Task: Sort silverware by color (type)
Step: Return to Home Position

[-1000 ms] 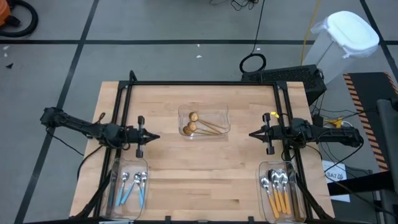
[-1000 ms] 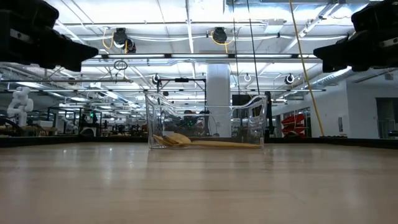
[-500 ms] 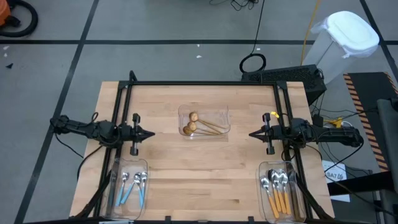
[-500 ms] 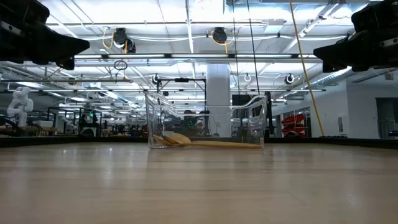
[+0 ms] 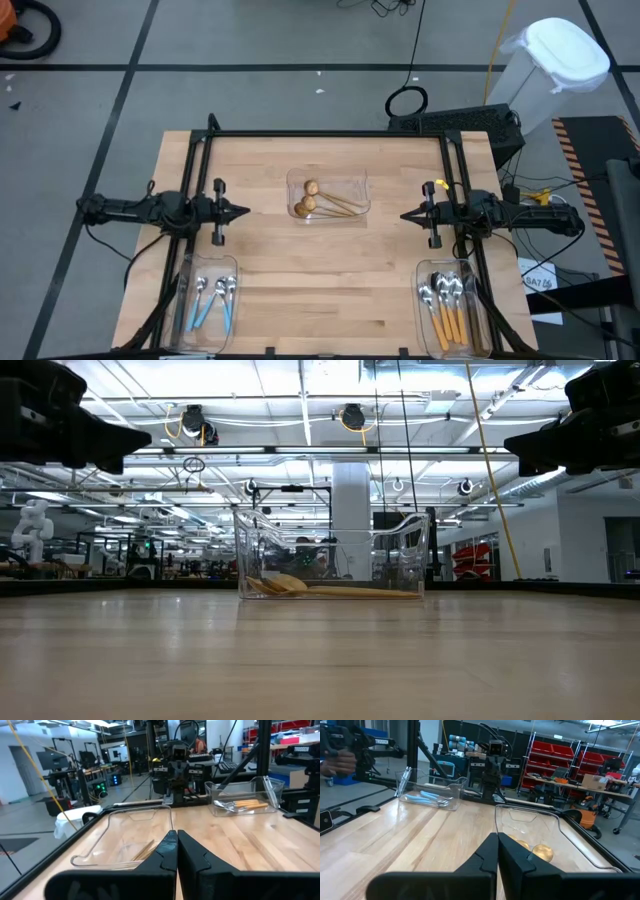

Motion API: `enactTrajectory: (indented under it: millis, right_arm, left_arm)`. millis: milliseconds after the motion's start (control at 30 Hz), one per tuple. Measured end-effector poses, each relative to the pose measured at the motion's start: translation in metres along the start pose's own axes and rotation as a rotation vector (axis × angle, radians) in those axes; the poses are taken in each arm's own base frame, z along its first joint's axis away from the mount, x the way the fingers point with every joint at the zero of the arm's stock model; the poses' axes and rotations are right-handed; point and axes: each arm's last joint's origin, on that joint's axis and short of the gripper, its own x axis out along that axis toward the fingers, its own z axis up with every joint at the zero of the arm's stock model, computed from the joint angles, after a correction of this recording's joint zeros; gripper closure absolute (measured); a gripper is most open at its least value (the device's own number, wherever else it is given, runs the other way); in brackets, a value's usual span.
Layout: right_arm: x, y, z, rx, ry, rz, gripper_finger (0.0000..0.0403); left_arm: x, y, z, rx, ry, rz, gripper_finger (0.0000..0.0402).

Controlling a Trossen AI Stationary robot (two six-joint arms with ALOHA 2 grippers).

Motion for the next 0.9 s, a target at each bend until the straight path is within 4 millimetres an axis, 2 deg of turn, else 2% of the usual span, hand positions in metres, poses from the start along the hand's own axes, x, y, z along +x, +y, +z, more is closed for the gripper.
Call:
enactTrajectory:
  millis: [900]
  right_arm:
    - [0.0000,0.0000,0.0001,0.000,0.000,0.000,0.0399]
  left_arm:
    - [0.0006,0.0021,-0.0016,-0.065,0.008,-0.028,0.0401]
